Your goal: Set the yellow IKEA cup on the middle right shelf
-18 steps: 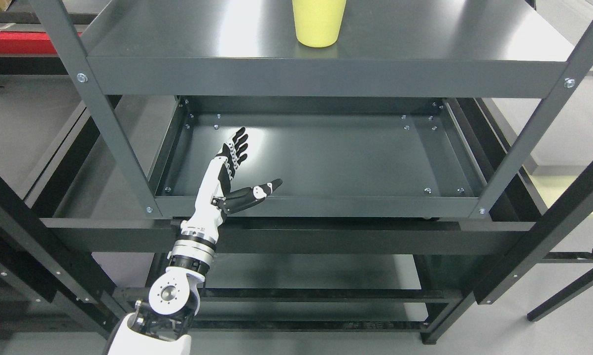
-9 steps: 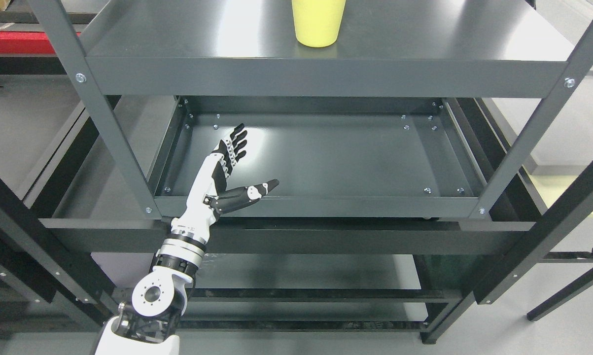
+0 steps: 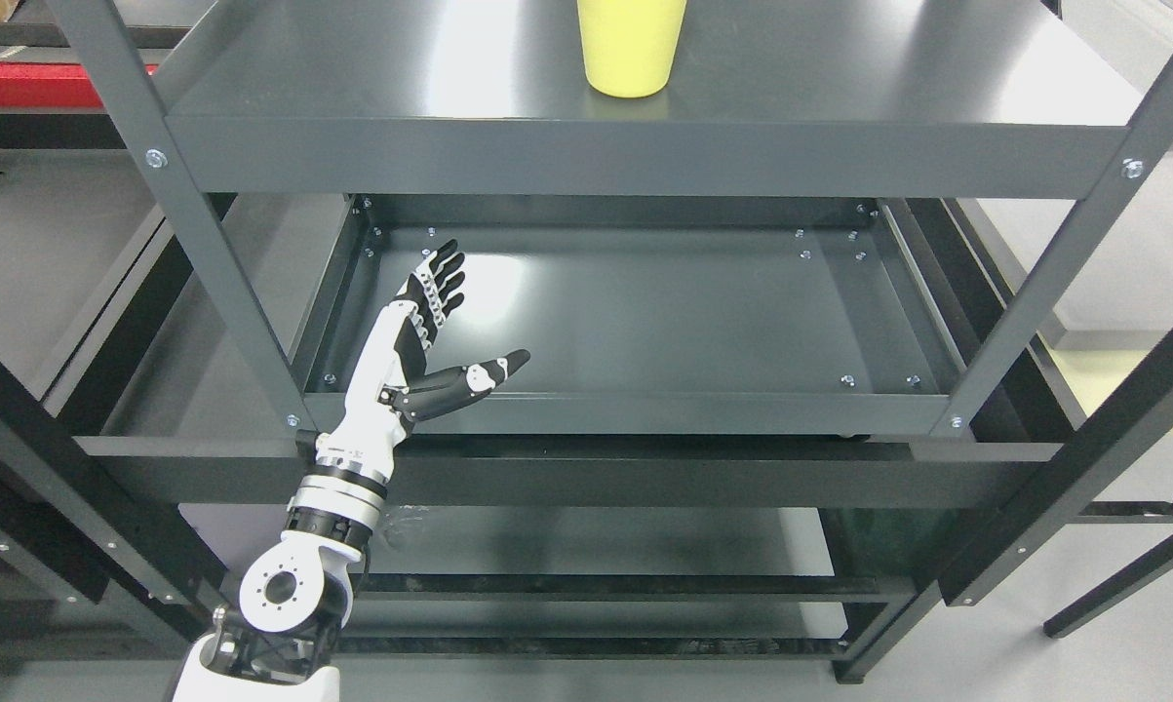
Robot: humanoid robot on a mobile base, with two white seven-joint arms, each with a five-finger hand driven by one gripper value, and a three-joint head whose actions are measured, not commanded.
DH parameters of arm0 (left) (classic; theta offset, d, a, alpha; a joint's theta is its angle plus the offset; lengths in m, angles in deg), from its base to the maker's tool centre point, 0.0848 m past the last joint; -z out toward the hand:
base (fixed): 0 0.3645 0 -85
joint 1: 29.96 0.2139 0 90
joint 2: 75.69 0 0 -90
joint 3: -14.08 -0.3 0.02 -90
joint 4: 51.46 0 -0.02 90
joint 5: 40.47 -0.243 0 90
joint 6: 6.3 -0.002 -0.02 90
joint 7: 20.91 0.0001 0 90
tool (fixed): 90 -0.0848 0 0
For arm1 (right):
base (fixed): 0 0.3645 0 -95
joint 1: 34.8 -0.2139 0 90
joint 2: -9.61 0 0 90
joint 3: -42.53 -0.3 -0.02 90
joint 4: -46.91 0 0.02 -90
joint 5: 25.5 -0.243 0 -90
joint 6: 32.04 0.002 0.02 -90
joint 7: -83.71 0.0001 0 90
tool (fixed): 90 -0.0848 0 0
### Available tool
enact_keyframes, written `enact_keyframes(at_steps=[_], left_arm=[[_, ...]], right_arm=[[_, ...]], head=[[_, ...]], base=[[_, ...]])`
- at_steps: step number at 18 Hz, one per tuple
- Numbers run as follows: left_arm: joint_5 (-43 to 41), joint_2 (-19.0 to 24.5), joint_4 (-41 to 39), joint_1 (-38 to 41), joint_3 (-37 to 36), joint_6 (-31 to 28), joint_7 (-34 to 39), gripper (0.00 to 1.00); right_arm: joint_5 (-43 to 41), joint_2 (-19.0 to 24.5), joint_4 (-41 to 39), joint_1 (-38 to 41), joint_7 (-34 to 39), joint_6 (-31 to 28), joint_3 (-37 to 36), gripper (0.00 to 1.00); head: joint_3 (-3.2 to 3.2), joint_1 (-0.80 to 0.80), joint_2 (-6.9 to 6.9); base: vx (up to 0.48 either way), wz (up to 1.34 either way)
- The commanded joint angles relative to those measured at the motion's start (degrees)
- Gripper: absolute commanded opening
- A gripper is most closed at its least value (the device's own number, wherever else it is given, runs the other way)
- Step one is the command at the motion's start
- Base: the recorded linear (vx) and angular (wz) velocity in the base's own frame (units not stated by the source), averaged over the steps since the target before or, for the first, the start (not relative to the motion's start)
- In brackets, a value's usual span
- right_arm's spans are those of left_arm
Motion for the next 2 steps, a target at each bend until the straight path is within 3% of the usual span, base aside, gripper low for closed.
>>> enact_keyframes(at_steps=[1, 2], left_arm=[[0.0, 1.7, -0.9, 0.2, 1.7, 0.5, -0.1, 0.99], [0.0, 1.7, -0.9, 0.2, 1.7, 0.5, -0.1, 0.99]], right_arm=[[-1.4, -1.0, 0.0, 0.8, 0.0, 0.0, 1.0, 0.99], [-1.4, -1.0, 0.0, 0.8, 0.0, 0.0, 1.0, 0.99]], head=[[0.00, 0.00, 0.00], [0.00, 0.00, 0.00]], base=[[0.000, 0.00], [0.000, 0.00]])
